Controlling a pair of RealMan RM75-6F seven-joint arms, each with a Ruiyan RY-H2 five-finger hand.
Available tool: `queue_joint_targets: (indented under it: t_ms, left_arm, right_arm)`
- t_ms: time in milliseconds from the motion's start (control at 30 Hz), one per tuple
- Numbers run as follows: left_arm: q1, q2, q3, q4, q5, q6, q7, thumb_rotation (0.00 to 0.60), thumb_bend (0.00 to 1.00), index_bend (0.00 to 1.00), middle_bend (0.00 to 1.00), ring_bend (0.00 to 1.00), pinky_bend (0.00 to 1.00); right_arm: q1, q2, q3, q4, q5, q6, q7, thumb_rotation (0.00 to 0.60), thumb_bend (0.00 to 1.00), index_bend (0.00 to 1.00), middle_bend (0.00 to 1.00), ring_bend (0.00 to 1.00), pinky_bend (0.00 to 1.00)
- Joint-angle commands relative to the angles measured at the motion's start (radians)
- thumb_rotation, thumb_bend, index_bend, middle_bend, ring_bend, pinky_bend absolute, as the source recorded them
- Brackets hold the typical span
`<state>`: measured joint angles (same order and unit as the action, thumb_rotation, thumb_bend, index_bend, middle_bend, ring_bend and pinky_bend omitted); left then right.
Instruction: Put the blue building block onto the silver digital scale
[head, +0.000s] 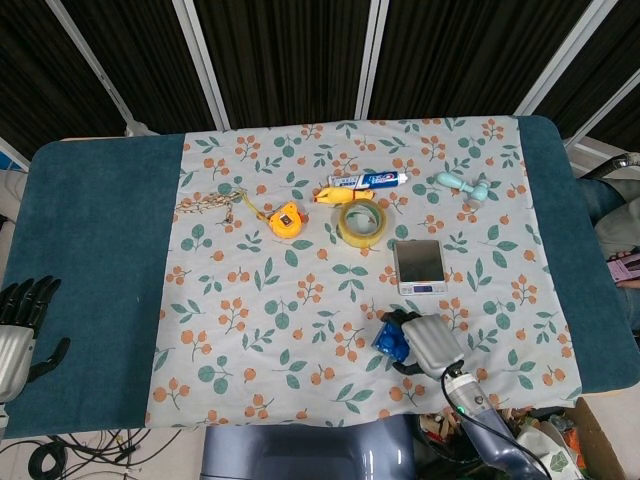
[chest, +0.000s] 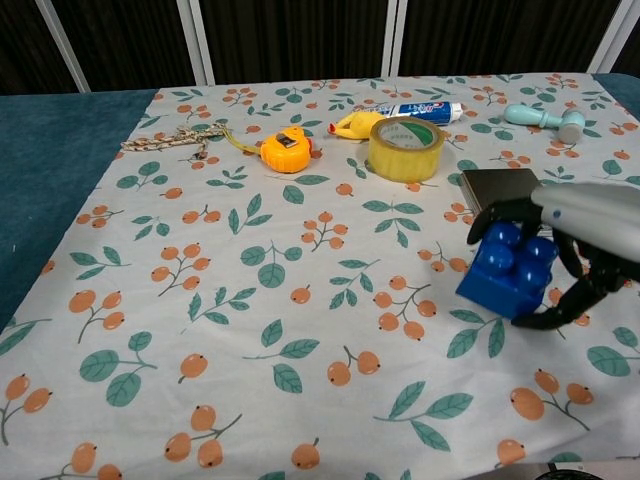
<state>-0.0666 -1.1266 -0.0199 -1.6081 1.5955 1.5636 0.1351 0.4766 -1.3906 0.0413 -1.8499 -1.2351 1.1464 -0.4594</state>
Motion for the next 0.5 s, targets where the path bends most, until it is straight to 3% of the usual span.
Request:
queue_joint_targets:
  t_ms: [33,300,500]
  left_arm:
    - [0.0,0.0,0.0,0.0,0.001,0.0,0.0,0.6,0.31,0.05,0.08,0.05,0.09]
    - [0.0,0.0,0.0,-0.001,0.001,0.0,0.0,0.6,0.31,0.05,0.08,0.05,0.09]
    - [0.0,0.0,-0.001,-0.001,-0.001,-0.001,0.0,0.6,0.31,0.05,0.08,0.05,0.09]
  right_arm:
    - [0.05,0.074,0.081,-0.042,0.078,-0.039,-0.01,0.6,0.54,0.39,0.55,0.66,0.61]
    - [0.165,0.117,0.2,0.055,0.292,-0.159,-0.025,0.6,0.54,0.39,0.54,0.65,0.58]
    - [0.239,0.086,0.23,0.196,0.435,-0.261,-0.006,0.6,0.54,0.39,0.52,0.62,0.55]
